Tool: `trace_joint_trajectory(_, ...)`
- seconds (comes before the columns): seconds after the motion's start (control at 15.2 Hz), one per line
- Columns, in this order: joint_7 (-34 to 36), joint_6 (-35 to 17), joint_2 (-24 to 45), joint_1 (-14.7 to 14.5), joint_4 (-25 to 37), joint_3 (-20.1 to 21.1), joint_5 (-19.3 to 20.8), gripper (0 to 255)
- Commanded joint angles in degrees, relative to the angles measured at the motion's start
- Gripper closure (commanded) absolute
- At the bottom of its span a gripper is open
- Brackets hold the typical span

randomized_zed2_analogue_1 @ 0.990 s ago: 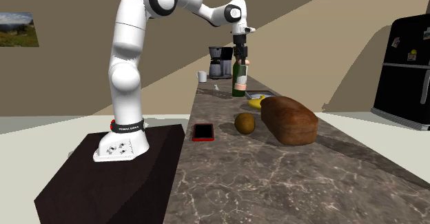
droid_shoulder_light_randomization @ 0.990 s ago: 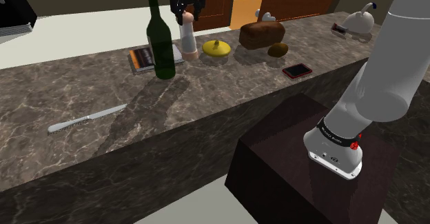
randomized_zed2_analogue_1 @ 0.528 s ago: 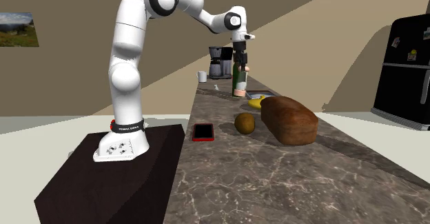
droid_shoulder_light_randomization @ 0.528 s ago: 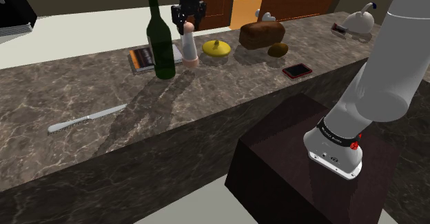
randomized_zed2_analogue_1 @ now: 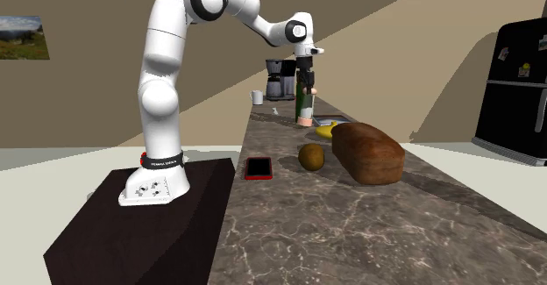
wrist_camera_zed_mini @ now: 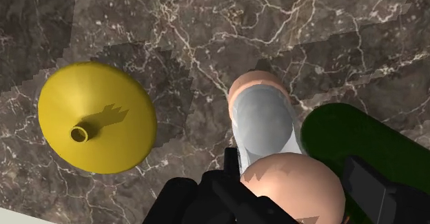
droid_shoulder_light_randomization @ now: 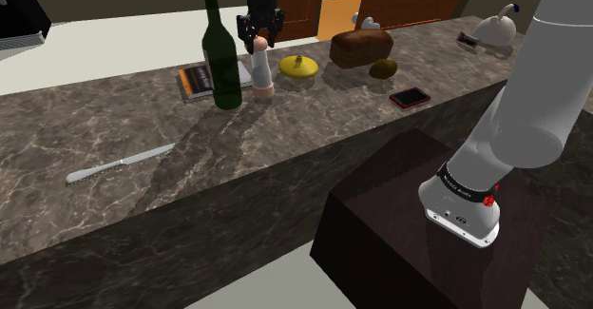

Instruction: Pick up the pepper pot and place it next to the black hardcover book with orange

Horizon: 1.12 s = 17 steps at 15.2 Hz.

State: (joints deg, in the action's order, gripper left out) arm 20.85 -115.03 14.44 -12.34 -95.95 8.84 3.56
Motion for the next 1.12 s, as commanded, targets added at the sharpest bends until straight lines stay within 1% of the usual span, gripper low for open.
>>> trace_joint_trajectory(0.0, 0.0, -0.02, 0.0, 0.0, 0.0, 0.0, 0.0, 255)
trace_joint_trajectory(0.07, 0.0, -0.02, 0.0, 0.0, 0.0, 0.0, 0.0, 0)
trace_joint_trajectory(0.4, 0.0, -0.02, 0.0, 0.0, 0.0, 0.0, 0.0, 0)
trace_joint_trajectory(0.66, -0.25, 6.63, -1.62, -0.04, 5.06, 0.14, -0.36, 0)
trace_joint_trajectory(1.06, -0.25, 6.63, -1.62, -0.04, 5.06, 0.14, -0.36, 0)
